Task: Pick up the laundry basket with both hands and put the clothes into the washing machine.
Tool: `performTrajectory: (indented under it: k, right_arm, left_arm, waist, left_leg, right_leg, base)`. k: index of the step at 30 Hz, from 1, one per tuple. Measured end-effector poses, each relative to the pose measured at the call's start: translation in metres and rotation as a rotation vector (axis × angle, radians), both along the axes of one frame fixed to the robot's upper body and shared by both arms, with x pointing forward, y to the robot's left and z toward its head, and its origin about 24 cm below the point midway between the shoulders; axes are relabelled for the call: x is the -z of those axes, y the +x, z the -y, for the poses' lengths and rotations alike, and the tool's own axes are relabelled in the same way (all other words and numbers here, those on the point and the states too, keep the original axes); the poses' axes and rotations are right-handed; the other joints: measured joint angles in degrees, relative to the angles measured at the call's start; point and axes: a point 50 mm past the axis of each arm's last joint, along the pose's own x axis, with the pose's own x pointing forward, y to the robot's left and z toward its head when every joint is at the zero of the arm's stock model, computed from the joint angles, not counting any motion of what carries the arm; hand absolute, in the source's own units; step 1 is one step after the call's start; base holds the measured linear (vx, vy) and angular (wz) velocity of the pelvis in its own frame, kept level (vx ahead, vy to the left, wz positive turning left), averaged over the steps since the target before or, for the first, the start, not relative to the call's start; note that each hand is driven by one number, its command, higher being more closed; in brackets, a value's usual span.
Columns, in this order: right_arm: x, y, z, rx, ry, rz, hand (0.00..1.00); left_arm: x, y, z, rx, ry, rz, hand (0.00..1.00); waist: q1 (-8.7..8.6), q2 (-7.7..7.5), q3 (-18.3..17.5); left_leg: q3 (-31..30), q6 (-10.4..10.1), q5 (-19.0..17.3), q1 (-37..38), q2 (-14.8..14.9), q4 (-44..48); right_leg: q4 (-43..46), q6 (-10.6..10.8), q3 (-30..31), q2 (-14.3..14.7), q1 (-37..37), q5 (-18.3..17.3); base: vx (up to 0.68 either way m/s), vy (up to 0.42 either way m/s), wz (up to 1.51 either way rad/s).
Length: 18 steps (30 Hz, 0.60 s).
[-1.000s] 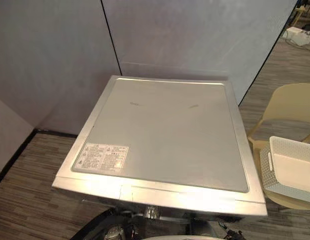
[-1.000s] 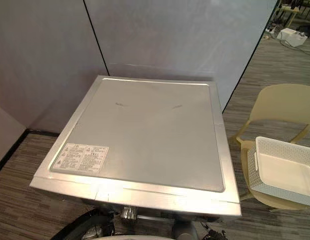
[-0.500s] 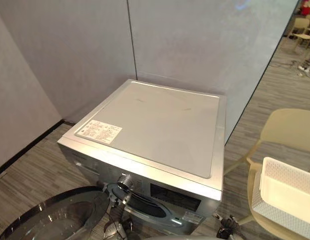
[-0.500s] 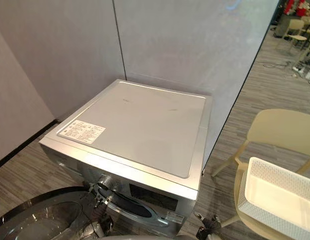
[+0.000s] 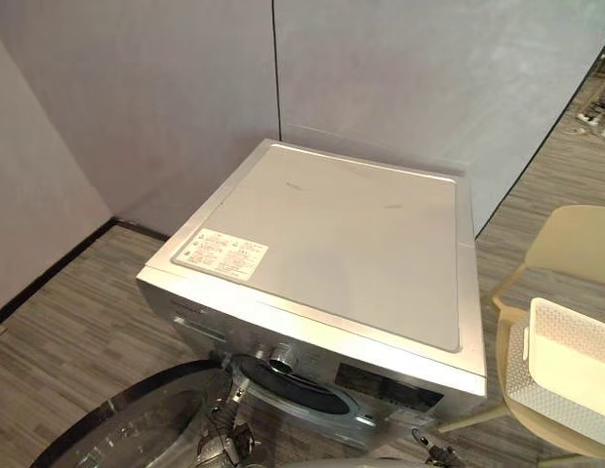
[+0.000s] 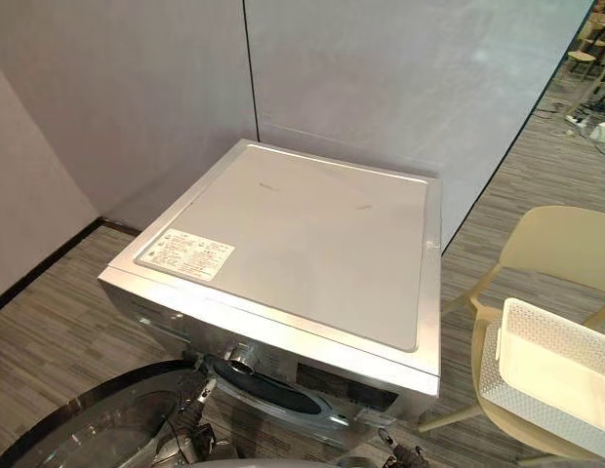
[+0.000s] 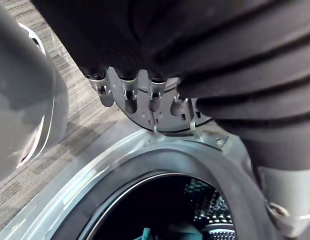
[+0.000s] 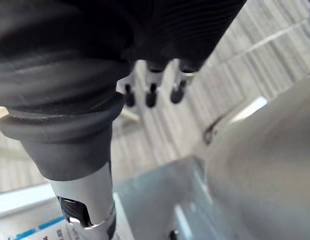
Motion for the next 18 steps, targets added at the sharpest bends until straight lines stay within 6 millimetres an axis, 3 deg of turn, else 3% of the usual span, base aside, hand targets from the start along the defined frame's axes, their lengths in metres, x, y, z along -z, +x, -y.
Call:
performTrajectory:
  k: [2,7,10,12,15,16,17,18]
  right_arm:
    - [0.000,-0.001,-0.001,0.001,0.003,0.001,0.00]
    - [-0.001,0.001,0.000,-0.012,-0.004,0.005,0.00]
    - [-0.003,0.004,0.007,-0.019,-0.030,0.018,0.00]
    - [-0.004,0.004,0.011,-0.023,-0.044,0.016,0.00]
    - [-0.003,0.002,0.010,-0.029,-0.028,0.001,0.00]
    - [-0.002,0.001,0.010,-0.065,-0.008,-0.007,0.00]
    - [-0.002,0.003,0.009,-0.075,0.007,0.004,0.00]
    - [-0.003,0.006,0.010,-0.103,0.038,0.017,0.00]
  left_arm:
    - [0.000,0.002,0.000,0.002,-0.001,0.004,0.00]
    - [0.000,0.002,0.001,-0.011,-0.009,0.001,0.00]
    - [0.003,-0.002,0.004,-0.026,-0.025,-0.022,0.00]
    - [0.005,-0.004,0.004,-0.038,-0.030,-0.033,0.00]
    - [0.008,-0.011,0.001,-0.050,-0.025,-0.059,0.00]
    - [0.007,-0.008,-0.001,-0.045,-0.020,-0.054,0.00]
    - [0.006,-0.006,-0.001,-0.040,-0.017,-0.052,0.00]
    - [0.005,-0.001,0.002,-0.030,-0.021,-0.042,0.00]
  waist:
    - [-0.03,-0.80,-0.13]
    - [-0.01,-0.30,-0.06]
    - [0.00,1.36,0.31]
    - [-0.05,2.87,0.56]
    - [0.05,2.14,0.09]
    - [0.69,1.40,-0.22]
    - [0.40,0.83,-0.60]
    - [-0.03,1.94,-0.38]
  left_leg:
    - [0.46,-0.04,-0.84,-0.03,-0.07,0.41]
    - [2.64,0.06,-3.27,-0.39,1.17,2.33]
    - [3.33,0.24,-3.19,0.76,2.65,1.53]
    - [3.85,0.45,-2.96,2.19,4.07,0.46]
    - [3.22,-0.98,-2.16,5.03,4.08,-1.35]
    - [2.57,-1.97,-1.74,4.28,3.80,-1.30]
    - [0.19,-2.96,-1.65,2.04,3.81,-0.48]
    - [-3.25,-4.26,-0.98,0.27,4.14,-1.19]
  right_leg:
    - [-0.41,0.05,0.32,-0.25,-0.05,0.04]
    - [3.74,0.58,0.92,-0.56,-3.21,0.23]
    - [8.24,0.69,-0.28,-0.34,-5.51,2.77]
    - [11.80,-0.88,-0.92,0.16,-7.02,2.93]
    - [14.10,-1.60,-0.07,-3.69,-8.10,2.46]
    - [11.96,-2.45,2.14,-5.06,-8.47,3.97]
    - [10.72,-0.82,3.34,-4.70,-7.93,4.70]
    - [10.82,-0.55,3.32,-3.35,-8.20,4.54]
  base:
    - [0.07,0.055,-0.15]
    - [0.07,0.027,-0.22]
    - [0.06,0.000,-0.18]
    - [0.05,-0.053,-0.13]
    - [0.05,-0.156,0.05]
    - [0.00,-0.283,0.28]
    - [-0.04,-0.353,0.60]
    - [-0.06,-0.290,0.73]
